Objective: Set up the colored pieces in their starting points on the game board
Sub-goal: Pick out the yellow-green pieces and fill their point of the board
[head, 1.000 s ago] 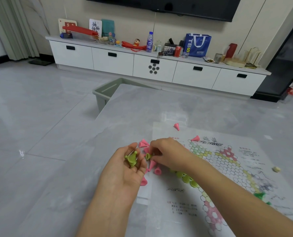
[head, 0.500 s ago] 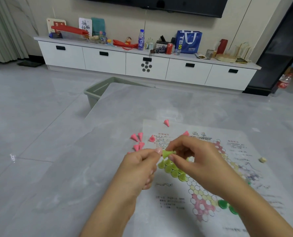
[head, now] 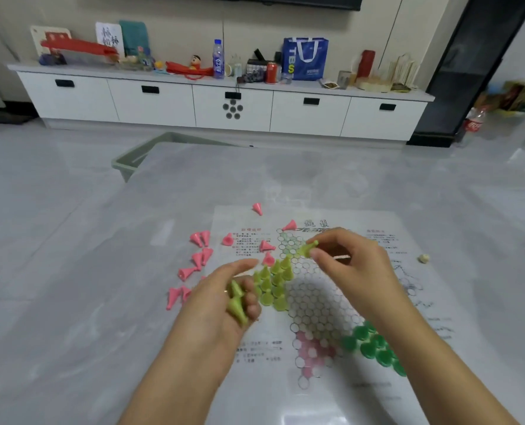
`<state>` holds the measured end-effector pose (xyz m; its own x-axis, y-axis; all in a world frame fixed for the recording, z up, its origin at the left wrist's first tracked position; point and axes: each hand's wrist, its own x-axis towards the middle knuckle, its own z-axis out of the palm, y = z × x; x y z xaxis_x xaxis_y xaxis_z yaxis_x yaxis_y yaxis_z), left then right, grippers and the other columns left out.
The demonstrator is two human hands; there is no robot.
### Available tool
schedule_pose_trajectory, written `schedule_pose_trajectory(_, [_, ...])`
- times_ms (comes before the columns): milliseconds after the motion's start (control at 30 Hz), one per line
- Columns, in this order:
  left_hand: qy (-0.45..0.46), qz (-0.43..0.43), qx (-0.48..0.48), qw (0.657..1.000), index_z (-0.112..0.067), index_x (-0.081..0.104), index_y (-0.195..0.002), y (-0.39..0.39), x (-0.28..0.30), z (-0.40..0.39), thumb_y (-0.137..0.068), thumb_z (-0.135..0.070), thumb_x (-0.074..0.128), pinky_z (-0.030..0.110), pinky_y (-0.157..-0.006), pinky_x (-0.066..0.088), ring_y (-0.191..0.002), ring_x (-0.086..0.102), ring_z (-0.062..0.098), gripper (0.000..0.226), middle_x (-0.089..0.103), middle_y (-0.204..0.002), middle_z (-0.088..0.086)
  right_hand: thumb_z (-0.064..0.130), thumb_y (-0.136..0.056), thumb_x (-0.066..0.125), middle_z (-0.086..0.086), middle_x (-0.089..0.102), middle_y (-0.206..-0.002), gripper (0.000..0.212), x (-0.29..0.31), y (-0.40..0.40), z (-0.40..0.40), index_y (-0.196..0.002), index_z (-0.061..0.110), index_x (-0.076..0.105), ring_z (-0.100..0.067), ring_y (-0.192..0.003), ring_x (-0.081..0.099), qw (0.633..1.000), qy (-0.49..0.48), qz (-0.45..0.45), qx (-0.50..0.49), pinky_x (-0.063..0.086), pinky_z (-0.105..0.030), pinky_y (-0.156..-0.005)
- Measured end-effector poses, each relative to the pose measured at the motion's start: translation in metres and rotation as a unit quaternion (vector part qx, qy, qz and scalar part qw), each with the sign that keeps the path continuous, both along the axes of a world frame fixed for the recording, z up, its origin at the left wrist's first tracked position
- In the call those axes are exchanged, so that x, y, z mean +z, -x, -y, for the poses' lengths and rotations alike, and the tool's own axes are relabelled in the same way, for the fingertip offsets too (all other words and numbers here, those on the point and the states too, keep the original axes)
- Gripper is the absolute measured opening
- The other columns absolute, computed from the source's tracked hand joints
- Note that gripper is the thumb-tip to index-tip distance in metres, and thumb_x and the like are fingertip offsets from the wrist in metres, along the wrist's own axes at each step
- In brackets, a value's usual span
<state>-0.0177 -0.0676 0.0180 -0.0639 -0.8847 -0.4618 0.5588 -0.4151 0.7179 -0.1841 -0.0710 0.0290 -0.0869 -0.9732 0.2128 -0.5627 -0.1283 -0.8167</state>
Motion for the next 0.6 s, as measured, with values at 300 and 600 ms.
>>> schedule_pose_trajectory(300, [-0.106,-0.206,0.065,0.971,0.004,0.052,-0.095,-0.008,0.0,0.003,-0.086,0.006,0.034,0.039,-0.056,0.055,-0.08,0.053,0.024,0.02,0.051,-0.094,0.021,0.017,-0.086,0.059,0.002,0.067,-0.091,0.01,-0.033,-0.002,0.009,-0.094,0.016,0.066,-0.011,-0.081,0.06,0.979,-0.07,-0.189,-0.003,0.049,-0.02,-0.076])
schedule_pose_trajectory(600, [-0.095,-0.176,0.095,0.975,0.004,0.052,-0.097,-0.017,-0.003,0.007,-0.083,0.016,0.025,0.042,-0.067,0.046,-0.087,0.057,0.028,0.033,0.054,-0.098,0.022,0.025,-0.084,0.061,0.006,0.056,-0.088,0.012,-0.04,-0.012,0.011,-0.094,0.019,0.066,-0.012,-0.081,0.055,0.971,-0.053,-0.233,0.001,0.048,-0.028,-0.073])
